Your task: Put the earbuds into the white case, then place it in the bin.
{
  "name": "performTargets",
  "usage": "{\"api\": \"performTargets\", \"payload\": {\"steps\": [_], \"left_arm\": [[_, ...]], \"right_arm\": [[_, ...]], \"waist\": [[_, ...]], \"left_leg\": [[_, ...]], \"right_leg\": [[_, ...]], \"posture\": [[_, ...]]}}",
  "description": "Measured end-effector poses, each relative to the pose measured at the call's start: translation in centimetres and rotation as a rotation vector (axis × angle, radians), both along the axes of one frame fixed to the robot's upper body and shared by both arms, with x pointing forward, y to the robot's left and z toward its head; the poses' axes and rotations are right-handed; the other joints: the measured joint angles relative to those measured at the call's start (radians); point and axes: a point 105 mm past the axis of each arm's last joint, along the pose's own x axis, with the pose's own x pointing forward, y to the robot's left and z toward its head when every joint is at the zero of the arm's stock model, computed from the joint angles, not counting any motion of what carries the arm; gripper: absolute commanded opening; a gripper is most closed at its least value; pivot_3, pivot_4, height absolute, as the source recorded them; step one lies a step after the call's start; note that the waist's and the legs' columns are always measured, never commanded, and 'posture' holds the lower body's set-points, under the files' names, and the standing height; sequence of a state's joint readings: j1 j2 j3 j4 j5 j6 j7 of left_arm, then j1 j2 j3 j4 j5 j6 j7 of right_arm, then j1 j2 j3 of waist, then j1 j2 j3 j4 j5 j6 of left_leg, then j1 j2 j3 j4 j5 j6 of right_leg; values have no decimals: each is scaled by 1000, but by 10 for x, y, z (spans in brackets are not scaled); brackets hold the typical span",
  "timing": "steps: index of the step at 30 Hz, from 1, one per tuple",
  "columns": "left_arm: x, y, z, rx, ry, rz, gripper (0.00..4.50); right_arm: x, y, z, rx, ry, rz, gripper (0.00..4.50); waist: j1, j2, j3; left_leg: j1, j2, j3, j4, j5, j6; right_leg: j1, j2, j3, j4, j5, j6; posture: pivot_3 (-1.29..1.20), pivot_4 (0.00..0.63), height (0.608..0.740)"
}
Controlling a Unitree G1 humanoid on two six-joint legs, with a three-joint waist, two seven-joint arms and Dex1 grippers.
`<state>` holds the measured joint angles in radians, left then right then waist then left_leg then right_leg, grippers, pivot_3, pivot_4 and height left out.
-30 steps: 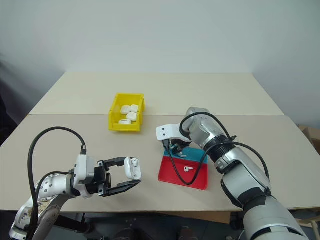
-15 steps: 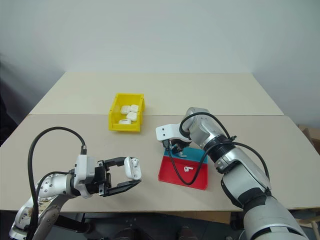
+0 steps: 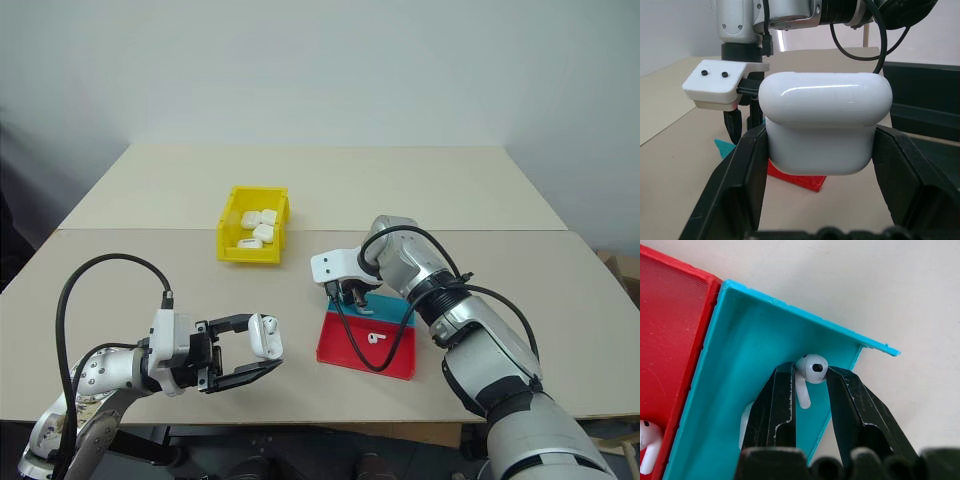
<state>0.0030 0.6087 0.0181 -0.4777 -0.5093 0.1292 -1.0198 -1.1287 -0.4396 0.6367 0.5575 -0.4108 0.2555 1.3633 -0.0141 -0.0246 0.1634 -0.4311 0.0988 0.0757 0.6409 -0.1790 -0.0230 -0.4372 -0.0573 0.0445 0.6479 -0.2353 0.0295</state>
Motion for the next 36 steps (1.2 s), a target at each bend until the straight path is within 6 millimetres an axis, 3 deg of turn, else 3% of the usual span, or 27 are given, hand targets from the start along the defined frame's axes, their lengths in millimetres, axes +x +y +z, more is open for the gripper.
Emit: {"api": "performTargets", "payload": {"steps": [2,12,16,22,26,29,32,34,36], "left_arm": [[0,0,0,0,0,0,2793],[1,-1,2,-1,-7,-2,2793],[5,-3,11,-13,-38,-4,2793],[18,-13,44,-108,-104,-23,2793],[22,-21,62,-156,-128,-52,2793],[24,-29,71,-186,-138,-87,2793],[24,-37,74,-203,-134,-126,2793],[25,-48,79,-240,-124,-184,2793],[25,-53,83,-245,-124,-216,2793]], "right_arm": [[0,0,0,-1,-1,4,693],[-3,3,6,16,-17,23,693],[-1,-5,34,108,-77,-16,693],[-2,-24,104,417,-256,-132,693],[-26,-32,138,669,-257,-152,693],[-57,-44,160,902,-254,-125,693],[-78,-50,175,1056,-237,-98,693],[-100,-59,185,1298,-154,-104,693],[-117,-61,190,1415,-83,-82,693]], "waist": [[0,0,0],[1,0,0],[6,0,0],[13,0,0],[13,0,0],[16,0,0],[10,0,0],[12,0,0],[11,0,0]], "left_leg": [[0,0,0,0,0,0],[0,0,0,0,0,0],[0,0,0,0,0,0],[0,0,0,1,0,0],[0,0,-1,1,0,0],[0,0,-2,1,0,0],[2,-1,-2,2,0,0],[8,0,-5,2,0,0],[9,-1,-5,2,0,0]], "right_leg": [[0,0,0,0,0,0],[0,0,0,0,0,0],[0,0,0,0,0,0],[1,0,0,0,0,0],[1,0,0,0,0,1],[3,0,-1,-1,0,1],[5,0,0,0,0,1],[12,1,-2,-1,0,1],[13,1,-2,-1,0,1]], "posture": [[0,150,740],[0,150,740],[0,150,740],[0,150,740],[0,150,740],[0,150,740],[0,150,740],[0,150,740],[0,150,740]]}}
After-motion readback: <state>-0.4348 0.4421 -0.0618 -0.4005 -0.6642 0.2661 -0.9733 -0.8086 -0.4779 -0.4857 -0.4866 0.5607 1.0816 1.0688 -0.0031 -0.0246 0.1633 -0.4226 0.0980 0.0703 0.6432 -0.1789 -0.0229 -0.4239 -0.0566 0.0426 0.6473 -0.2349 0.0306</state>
